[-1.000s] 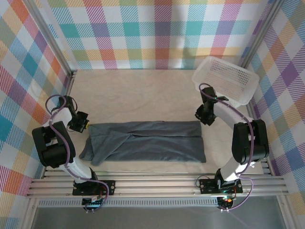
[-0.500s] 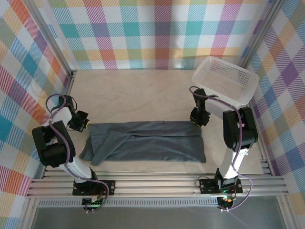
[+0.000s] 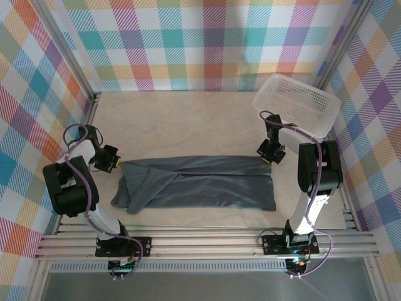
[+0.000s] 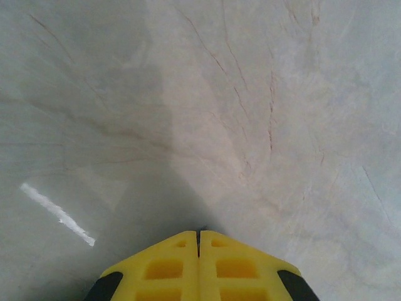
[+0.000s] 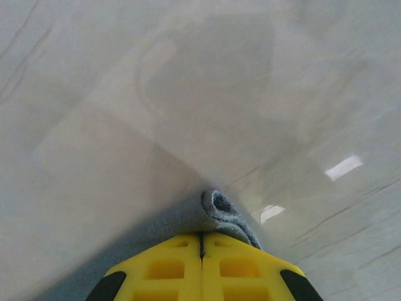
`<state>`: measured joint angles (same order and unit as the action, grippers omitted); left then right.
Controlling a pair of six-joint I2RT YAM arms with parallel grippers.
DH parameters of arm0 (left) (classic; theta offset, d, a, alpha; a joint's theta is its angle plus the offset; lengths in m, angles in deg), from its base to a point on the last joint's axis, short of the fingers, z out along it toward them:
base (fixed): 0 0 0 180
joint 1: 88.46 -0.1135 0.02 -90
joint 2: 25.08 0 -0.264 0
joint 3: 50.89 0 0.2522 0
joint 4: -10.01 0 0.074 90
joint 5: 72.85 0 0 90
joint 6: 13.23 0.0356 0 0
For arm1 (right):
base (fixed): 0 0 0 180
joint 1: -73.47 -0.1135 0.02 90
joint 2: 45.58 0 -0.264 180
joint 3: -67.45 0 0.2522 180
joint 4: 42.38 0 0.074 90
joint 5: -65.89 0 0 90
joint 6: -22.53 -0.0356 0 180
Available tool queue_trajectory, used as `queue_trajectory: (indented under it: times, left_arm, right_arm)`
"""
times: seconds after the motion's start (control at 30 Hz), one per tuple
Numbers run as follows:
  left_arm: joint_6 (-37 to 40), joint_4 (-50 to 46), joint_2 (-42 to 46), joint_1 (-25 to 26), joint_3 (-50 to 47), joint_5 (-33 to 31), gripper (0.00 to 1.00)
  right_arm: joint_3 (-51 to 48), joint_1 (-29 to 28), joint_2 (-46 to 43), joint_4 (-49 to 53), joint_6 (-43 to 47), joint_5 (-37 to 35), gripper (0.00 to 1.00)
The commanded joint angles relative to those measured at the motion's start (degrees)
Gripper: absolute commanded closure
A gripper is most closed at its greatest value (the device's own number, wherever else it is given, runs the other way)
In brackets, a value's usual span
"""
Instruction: Fold and stack the t-shirts
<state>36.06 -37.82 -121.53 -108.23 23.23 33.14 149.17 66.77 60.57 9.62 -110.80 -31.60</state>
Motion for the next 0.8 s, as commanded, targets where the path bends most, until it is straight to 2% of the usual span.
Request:
queue_trajectory:
  times: [0.0, 0.13, 0.33, 0.53, 0.67, 0.73, 0.77]
  left_arm:
    - [-0.3, 1.5, -1.2, 2.1, 2.6, 1.5, 1.00]
    - [-1.5, 1.7, -3.2, 6.0, 4.3, 1.3, 1.00]
    - [-1.8, 1.5, -7.4, 8.5, 8.7, 0.3, 1.00]
    - [-0.8, -0.8, -10.3, 9.0, 14.0, -0.7, 1.00]
    - [0.8, -3.3, -10.9, 9.0, 16.8, -1.9, 1.00]
    - [1.3, -4.6, -10.4, 9.0, 17.4, -2.9, 0.92]
    - [1.3, -5.0, -9.7, 9.1, 17.3, -3.6, 0.87]
  right_arm:
    - [0.0, 2.7, -0.6, 1.6, 2.2, -2.7, 1.00]
    - [1.1, 4.7, -0.2, 1.7, 3.2, -2.4, 1.00]
    - [4.6, 4.8, 1.5, 1.5, 5.9, -1.9, 1.00]
    - [8.5, 4.9, 3.1, 2.6, 7.5, -2.1, 1.00]
    - [8.4, 4.9, 2.8, 2.0, 8.0, 0.4, 1.00]
    - [7.9, 4.9, 2.1, 2.0, 8.2, 1.3, 0.97]
    - [7.4, 4.9, 1.3, 1.9, 8.2, 1.5, 0.90]
